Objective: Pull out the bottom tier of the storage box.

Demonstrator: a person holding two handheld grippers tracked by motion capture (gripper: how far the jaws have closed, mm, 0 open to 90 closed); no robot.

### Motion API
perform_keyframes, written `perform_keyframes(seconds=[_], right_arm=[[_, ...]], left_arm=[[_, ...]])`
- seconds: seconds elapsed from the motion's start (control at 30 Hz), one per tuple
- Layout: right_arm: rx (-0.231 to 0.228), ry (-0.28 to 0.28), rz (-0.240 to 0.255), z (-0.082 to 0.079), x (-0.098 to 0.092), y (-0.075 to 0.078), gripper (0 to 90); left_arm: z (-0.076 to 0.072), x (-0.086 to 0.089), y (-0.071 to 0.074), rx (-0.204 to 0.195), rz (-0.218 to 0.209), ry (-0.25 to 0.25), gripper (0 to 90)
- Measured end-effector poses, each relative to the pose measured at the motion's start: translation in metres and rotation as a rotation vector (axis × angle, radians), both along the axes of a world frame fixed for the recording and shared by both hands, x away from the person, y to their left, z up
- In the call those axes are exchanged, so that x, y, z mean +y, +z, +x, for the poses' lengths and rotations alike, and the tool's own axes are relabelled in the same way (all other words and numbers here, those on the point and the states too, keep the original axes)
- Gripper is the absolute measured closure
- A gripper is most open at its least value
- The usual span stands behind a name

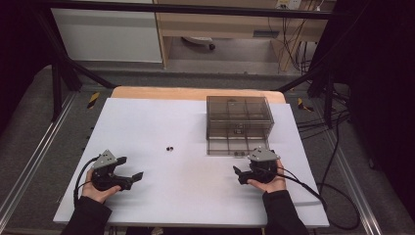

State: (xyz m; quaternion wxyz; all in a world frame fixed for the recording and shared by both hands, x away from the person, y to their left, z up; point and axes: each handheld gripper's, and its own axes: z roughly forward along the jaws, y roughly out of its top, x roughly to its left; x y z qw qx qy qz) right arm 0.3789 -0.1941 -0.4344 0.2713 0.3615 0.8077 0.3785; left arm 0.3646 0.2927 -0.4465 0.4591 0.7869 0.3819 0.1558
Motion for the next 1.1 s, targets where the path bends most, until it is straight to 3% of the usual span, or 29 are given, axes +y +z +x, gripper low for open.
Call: perform_keyframes(seconds=[0.27, 0.5, 1.1], right_arm=[[0.084, 0.006, 0.131, -0.002, -0.020, -0.001, 0.6], [0.114, 0.026, 0.187, -0.005, -0.033, -0.002, 0.5], [0.137, 0.027, 0.247, -0.010, -0.056, -0.009, 0.5]], left_arm=[[0.000, 0.000, 0.000, 0.004, 0.002, 0.000, 4.8], [-0.001, -0.001, 0.001, 0.002, 0.003, 0.001, 4.7], [-0.002, -0.007, 0.005, 0.000, 0.016, 0.010, 4.5]])
